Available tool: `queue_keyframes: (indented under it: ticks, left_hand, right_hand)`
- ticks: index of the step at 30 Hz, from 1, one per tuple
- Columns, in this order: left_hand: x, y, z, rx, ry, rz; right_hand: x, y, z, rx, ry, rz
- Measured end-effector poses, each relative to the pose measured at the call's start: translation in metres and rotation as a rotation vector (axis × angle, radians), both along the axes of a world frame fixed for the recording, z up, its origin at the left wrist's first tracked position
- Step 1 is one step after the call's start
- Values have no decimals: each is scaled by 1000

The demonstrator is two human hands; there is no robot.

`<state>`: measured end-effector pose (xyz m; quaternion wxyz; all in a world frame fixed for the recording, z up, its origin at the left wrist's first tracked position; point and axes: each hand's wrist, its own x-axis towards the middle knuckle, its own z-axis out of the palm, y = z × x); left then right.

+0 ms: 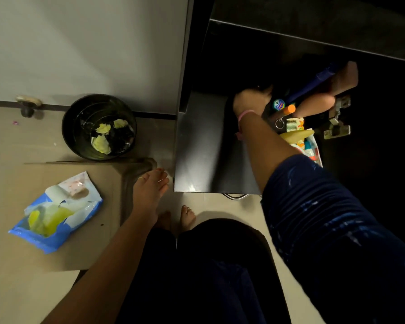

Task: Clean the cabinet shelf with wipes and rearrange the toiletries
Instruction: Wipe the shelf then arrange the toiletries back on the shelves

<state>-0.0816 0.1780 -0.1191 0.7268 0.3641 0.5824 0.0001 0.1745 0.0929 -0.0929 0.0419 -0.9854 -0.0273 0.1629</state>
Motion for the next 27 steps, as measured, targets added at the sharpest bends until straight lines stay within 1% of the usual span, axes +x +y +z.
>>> queue_keyframes:
  ticks: [1, 4, 6, 8, 10, 15, 18, 23, 25, 27]
  left_hand:
    - [2, 0, 1, -9, -2, 9]
    - [9, -5, 2, -32, -26, 28]
    - [12, -7, 2, -34, -34, 26]
    - [13, -7, 1, -28, -35, 22]
    - [12, -4, 0, -23, -32, 17]
    - [6, -3, 2, -17, -20, -16]
    - [1, -3, 2, -10, 0, -22]
    - [-6, 1, 0, 4, 41, -18]
    - [-7, 1, 0, 3, 41, -13]
    - [-6, -1, 0, 0, 42, -16]
  right_hand:
    - [-4, 4, -2, -65, -31, 12]
    - [-20, 17, -18, 4, -84, 61]
    - [-33, 30, -18, 98, -123, 89]
    - [-36, 36, -18, 105, -167, 142]
    - [-34, 37, -18, 91, -156, 198]
    - [-32, 50, -9, 138, -121, 434]
    - [-25, 58, -6, 173, -75, 447]
    - [-18, 57, -1, 142, 37, 441]
    - [-16, 54, -1, 154, 47, 435]
    - [-19, 50, -3, 215, 29, 417]
